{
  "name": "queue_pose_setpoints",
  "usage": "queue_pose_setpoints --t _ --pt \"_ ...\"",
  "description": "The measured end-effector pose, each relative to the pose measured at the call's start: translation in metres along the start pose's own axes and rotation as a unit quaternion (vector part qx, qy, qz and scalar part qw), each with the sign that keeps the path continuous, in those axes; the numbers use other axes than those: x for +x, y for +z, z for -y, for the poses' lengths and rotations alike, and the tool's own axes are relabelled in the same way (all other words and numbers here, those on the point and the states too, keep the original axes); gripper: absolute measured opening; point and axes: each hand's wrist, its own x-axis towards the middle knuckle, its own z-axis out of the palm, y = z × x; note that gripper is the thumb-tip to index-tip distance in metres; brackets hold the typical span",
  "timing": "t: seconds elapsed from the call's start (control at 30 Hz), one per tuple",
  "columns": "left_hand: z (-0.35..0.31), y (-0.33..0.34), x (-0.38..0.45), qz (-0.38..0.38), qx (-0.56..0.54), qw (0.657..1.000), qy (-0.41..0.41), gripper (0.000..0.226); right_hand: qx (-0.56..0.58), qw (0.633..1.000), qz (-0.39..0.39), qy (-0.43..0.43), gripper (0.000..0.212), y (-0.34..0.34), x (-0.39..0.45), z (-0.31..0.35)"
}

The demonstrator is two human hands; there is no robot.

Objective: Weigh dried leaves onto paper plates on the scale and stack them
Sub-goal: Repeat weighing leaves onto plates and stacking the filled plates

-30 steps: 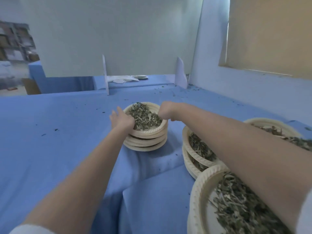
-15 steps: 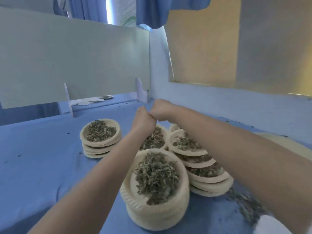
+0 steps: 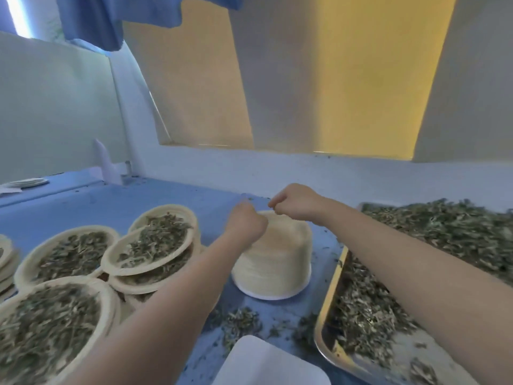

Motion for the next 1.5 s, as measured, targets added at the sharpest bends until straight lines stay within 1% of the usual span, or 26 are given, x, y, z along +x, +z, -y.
queue_pose_setpoints --t 0.07,0.13,0.2,0.23,0.27,0.33,0.37,0.4,0.43,0.5,0.6,0.7,0.77,0.87,1.0,1.1,1.2,1.27,1.3,1.33,1.43,1.5 --pt "0.002 0.014 0.002 0.008 0.018 1.0 -0.019 0.03 -0.001 1.0 0.023 0.013 0.036 0.002 0.001 -0.025" --pt "0.007 0.021 0.005 0.005 0.03 0.999 -0.031 0.023 -0.007 0.998 0.044 0.035 0.045 0.007 0.001 -0.04" --pt "0.012 0.026 0.008 0.002 0.047 0.998 -0.035 0.027 -0.025 0.997 0.044 0.058 0.052 0.014 0.002 -0.049" --pt "0.015 0.027 0.01 0.008 0.055 0.998 -0.037 0.029 -0.03 0.996 0.04 0.067 0.051 0.016 0.001 -0.051" --pt "0.017 0.028 0.011 0.017 0.062 0.997 -0.042 0.026 -0.028 0.997 0.03 0.073 0.043 0.018 0.002 -0.054" --pt "0.023 0.028 0.016 0.03 0.074 0.995 -0.055 0.017 -0.033 0.996 0.018 0.081 0.009 0.024 0.001 -0.058" --pt "0.024 0.026 0.017 0.031 0.074 0.995 -0.058 0.017 -0.022 0.995 0.013 0.092 0.024 0.027 0.003 -0.06" --pt "0.025 0.024 0.018 0.033 0.075 0.995 -0.059 0.02 -0.017 0.995 0.015 0.097 0.033 0.028 0.002 -0.061" --pt "0.025 0.023 0.019 0.035 0.076 0.995 -0.058 0.025 -0.015 0.995 0.016 0.093 0.035 0.03 0.002 -0.062" --pt "0.024 0.019 0.018 0.041 0.083 0.994 -0.055 0.03 -0.038 0.995 0.017 0.085 0.037 0.03 0.0 -0.059" --pt "0.02 0.013 0.017 0.042 0.095 0.993 -0.056 0.028 -0.051 0.996 0.008 0.073 0.036 0.025 -0.003 -0.052" --pt "0.011 0.002 0.012 0.019 0.105 0.994 -0.037 0.016 -0.041 0.997 -0.006 0.066 0.038 0.014 -0.007 -0.041" --pt "0.003 -0.011 0.006 0.007 0.104 0.994 -0.023 0.021 -0.034 0.998 -0.006 0.058 0.038 0.006 -0.011 -0.035" --pt "-0.003 -0.03 -0.006 -0.006 0.072 0.997 -0.023 0.02 -0.024 0.999 -0.023 0.037 0.037 -0.007 -0.022 -0.025" --pt "-0.004 -0.05 -0.037 -0.032 -0.019 0.999 -0.021 0.023 -0.024 0.999 -0.035 0.01 0.03 -0.017 -0.053 -0.014" --pt "0.01 -0.057 -0.069 -0.048 -0.095 0.994 -0.013 0.023 -0.012 0.999 -0.049 -0.009 0.033 -0.013 -0.089 -0.012" --pt "0.032 -0.051 -0.106 -0.054 -0.136 0.989 -0.022 0.015 0.001 0.998 -0.06 -0.009 0.019 0.007 -0.13 -0.017" --pt "0.05 -0.039 -0.131 -0.06 -0.16 0.984 -0.04 0.025 0.016 0.998 -0.052 0.01 0.038 0.028 -0.153 -0.026" --pt "0.059 -0.031 -0.144 -0.057 -0.179 0.981 -0.055 0.031 0.022 0.998 -0.05 0.014 0.039 0.04 -0.162 -0.031" --pt "0.068 -0.023 -0.155 -0.055 -0.195 0.977 -0.07 0.034 0.023 0.998 -0.055 0.011 0.037 0.051 -0.17 -0.036" --pt "0.094 0.002 -0.18 -0.038 -0.203 0.973 -0.102 0.031 -0.004 0.999 -0.035 0.015 0.029 0.081 -0.184 -0.047" --pt "0.107 0.013 -0.189 -0.021 -0.216 0.968 -0.128 0.04 -0.032 0.999 -0.029 0.019 0.026 0.094 -0.186 -0.054"
